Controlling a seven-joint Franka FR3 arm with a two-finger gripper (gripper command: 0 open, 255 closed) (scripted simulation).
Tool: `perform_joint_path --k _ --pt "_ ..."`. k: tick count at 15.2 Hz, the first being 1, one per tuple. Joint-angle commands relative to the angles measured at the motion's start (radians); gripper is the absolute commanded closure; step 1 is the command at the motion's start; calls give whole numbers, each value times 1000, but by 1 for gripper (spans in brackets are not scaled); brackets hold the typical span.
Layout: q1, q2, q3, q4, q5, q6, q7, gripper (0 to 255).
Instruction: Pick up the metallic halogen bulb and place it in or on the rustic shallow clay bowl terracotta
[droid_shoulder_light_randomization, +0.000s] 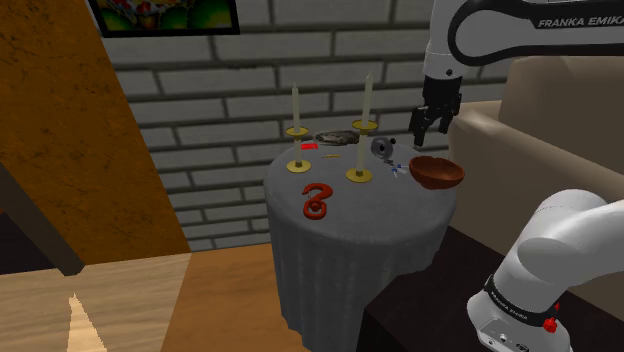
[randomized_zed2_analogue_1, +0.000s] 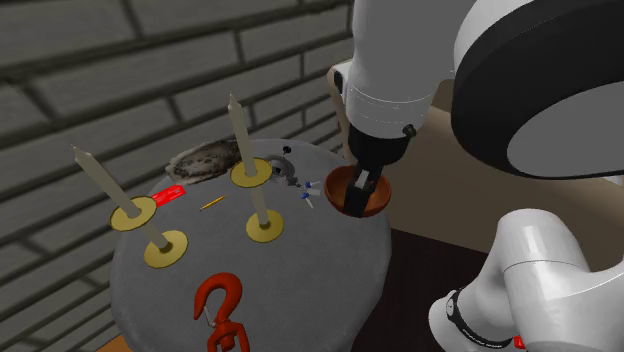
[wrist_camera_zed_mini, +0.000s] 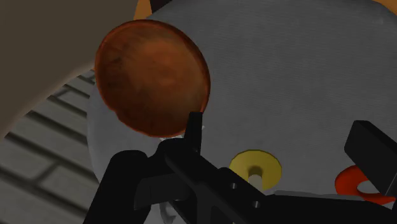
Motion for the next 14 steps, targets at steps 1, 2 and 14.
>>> perform_joint_path --k 1,2,14 --pt "0 0 0 0 0 0 0 0" --pt "-6 32 -9 5 -10 26 -8 0" --pt "-61 453 -101 174 -93 276 -88 0"
